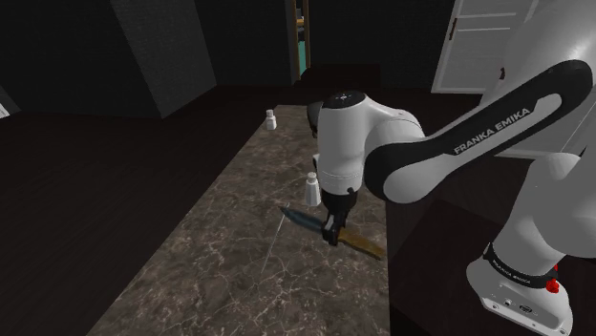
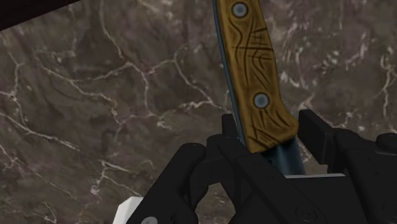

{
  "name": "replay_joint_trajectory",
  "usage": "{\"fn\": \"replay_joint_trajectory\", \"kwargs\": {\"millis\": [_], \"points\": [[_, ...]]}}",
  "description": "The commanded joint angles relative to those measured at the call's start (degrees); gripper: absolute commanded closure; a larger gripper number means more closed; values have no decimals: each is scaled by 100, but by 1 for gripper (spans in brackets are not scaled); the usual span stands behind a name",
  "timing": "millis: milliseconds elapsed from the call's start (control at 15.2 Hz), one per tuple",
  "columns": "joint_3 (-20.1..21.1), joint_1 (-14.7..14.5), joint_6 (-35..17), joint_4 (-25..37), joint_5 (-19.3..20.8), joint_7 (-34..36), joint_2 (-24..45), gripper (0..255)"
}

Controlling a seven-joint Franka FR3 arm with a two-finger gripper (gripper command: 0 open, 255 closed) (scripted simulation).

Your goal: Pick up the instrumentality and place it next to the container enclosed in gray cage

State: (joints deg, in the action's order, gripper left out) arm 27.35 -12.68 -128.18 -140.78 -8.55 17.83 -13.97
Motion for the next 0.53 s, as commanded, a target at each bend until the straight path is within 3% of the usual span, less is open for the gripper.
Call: {"fn": "replay_joint_trajectory", "kwargs": {"millis": [0, 462], "points": [[-38, -9, 190, 70, -37, -41, -122, 255], [-133, -25, 783, 396, -90, -100, -401, 255]]}}
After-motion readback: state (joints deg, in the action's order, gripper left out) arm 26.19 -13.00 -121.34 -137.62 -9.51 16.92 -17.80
